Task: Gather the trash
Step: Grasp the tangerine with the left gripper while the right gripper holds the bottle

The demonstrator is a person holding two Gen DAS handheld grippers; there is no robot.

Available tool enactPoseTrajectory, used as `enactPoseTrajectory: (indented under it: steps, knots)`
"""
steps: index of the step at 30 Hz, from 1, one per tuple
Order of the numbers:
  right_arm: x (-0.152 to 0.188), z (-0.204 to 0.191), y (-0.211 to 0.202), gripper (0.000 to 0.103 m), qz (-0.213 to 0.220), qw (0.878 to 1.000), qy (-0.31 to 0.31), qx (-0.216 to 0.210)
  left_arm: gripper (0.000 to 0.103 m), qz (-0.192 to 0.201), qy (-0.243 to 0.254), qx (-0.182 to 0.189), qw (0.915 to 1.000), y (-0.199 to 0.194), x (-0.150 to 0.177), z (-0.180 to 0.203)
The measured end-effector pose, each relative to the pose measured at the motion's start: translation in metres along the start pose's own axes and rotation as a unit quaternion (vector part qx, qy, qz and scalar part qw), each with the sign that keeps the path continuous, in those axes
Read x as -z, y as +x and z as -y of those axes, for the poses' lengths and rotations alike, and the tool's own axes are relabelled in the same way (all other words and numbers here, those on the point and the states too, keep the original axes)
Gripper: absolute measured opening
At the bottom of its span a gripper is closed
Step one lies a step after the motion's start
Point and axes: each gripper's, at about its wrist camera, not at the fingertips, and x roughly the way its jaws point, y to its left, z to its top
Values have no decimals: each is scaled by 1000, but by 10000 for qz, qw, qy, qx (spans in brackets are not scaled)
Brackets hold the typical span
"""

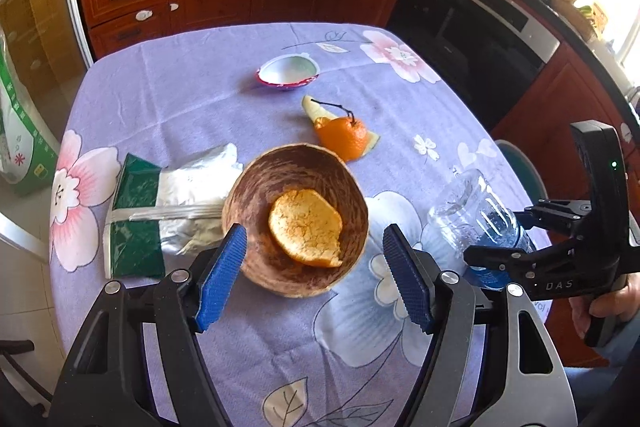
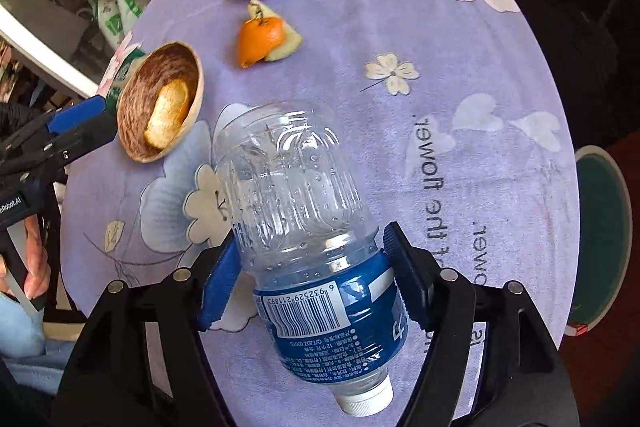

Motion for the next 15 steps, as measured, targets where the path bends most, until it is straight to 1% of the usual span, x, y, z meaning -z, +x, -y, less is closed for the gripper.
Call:
enactPoseTrajectory:
  steps: [7,11,15]
  knots:
    - [-12,32,-5,66,267,9991,309,-63,72,-157,237,154,9995,38,-44,26]
    - [-22,46,-6,66,389,9982,446,-122,71,-301,323,211,9988,63,-63,37]
    - [-28,60,-6,66,481,9970,550,-246,60,-526,308,199,9979,88,-74,39]
